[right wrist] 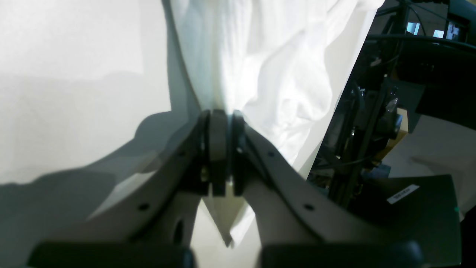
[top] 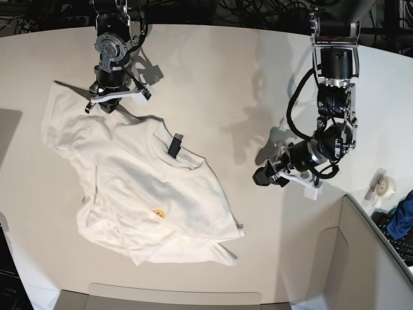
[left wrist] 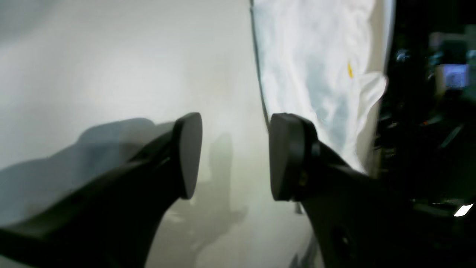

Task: Layout the t-shirt on the table in an organized manner, then fold the t-shirt properly
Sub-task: 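Reach the left gripper over and grasp the shirt near the collar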

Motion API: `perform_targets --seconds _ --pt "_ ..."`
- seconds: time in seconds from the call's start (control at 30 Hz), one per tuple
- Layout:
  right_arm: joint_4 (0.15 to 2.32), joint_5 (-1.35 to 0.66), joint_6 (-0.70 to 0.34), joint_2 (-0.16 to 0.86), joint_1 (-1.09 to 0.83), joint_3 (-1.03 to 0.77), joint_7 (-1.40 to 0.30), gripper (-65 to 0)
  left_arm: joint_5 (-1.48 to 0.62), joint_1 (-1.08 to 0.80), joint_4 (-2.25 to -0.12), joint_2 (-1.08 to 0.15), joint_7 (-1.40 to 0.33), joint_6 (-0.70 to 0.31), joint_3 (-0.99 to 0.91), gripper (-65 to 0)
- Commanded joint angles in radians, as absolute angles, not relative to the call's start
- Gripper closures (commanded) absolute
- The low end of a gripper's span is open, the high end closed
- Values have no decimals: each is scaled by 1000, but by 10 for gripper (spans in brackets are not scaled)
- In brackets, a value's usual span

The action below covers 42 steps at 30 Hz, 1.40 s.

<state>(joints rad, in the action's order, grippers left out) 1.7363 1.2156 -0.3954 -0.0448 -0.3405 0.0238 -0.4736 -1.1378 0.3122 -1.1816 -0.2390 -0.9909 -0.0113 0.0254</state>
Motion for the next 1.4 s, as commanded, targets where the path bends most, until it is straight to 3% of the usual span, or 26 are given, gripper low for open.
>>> perform_targets --seconds 0.0,0.43,0.57,0.77,1.37 --pt "1735 1213 -424 -47 -357 25 -483 0 -1196 346 -1161 -231 -992 -2 24 -290" --pt "1779 1256 -424 -45 -357 25 -483 0 -1199 430 -966 -108 -969 4 28 -289" --pt "1782 1270 -424 -47 -358 27 -483 0 -1155 455 -963 -108 -924 8 104 -289" --pt "1782 1270 -424 -47 -358 27 -483 0 -1141 466 -961 -108 -883 110 185 -289" --pt "1784 1270 -423 -48 -364 27 -481 0 -1133 550 -808 -47 -779 108 234 -289"
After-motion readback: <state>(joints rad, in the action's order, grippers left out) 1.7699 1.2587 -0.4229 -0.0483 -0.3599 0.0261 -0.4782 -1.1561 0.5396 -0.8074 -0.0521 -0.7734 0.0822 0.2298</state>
